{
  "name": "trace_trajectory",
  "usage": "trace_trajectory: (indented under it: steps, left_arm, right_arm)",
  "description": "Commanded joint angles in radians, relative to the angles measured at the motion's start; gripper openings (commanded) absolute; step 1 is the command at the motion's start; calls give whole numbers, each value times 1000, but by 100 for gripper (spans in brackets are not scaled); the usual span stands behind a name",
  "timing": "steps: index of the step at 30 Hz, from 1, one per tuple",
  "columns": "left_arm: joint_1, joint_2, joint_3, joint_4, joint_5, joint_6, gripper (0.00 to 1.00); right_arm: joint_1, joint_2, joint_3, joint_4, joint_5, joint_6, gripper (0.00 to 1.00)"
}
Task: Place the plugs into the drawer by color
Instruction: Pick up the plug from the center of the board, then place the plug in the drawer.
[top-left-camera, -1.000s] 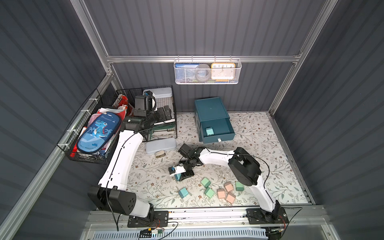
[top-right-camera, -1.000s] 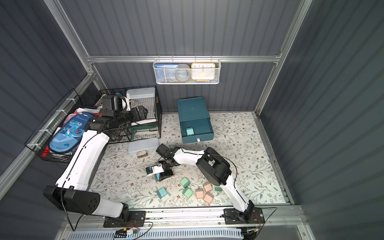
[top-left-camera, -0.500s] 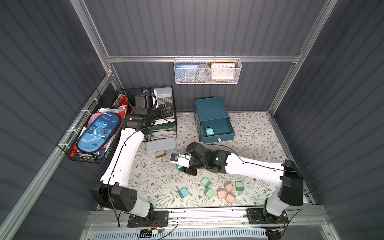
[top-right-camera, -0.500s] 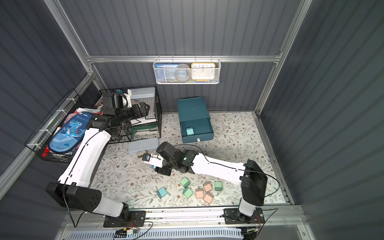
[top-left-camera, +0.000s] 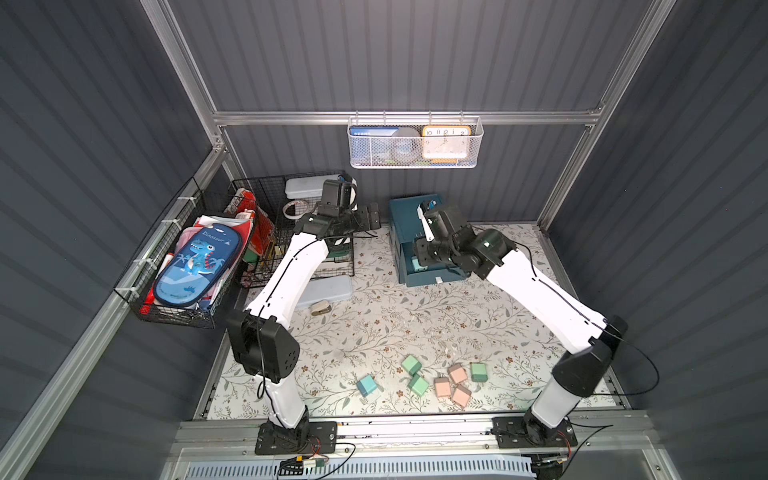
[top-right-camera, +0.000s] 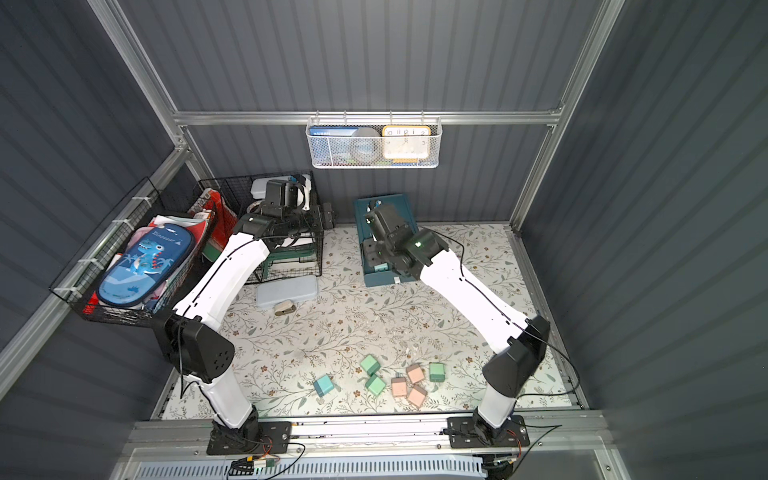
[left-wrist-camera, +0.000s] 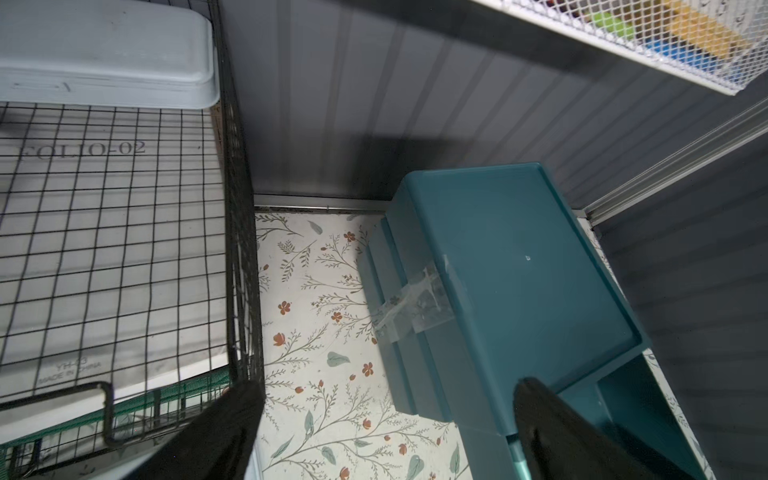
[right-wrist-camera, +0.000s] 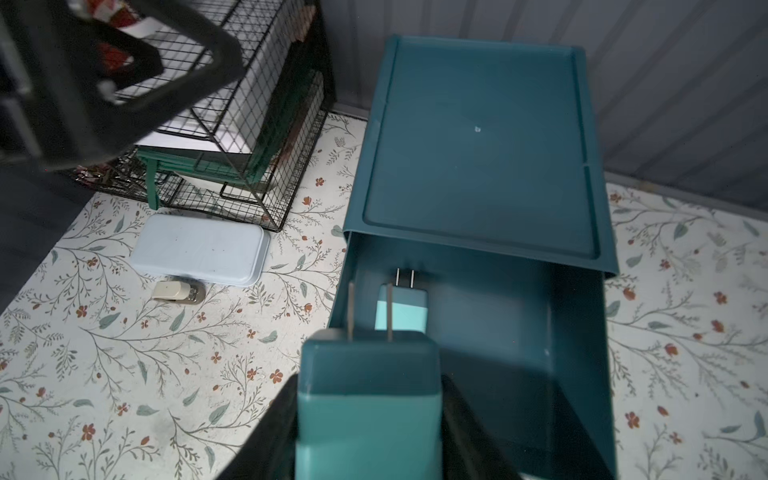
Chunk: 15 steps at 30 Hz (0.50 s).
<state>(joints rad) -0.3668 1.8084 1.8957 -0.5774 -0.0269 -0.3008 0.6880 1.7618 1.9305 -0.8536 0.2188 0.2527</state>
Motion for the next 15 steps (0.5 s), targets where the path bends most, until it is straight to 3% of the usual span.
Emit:
trace_trajectory:
  steps: [1,15]
  left_arm:
    - [2,7,21,5,-11,8,99]
    - [2,32,6,8,13,21,99]
  right_arm:
    - [-37,61,77,-207,-72,96,3]
    - [-136,264,239,-315,-92,48,12]
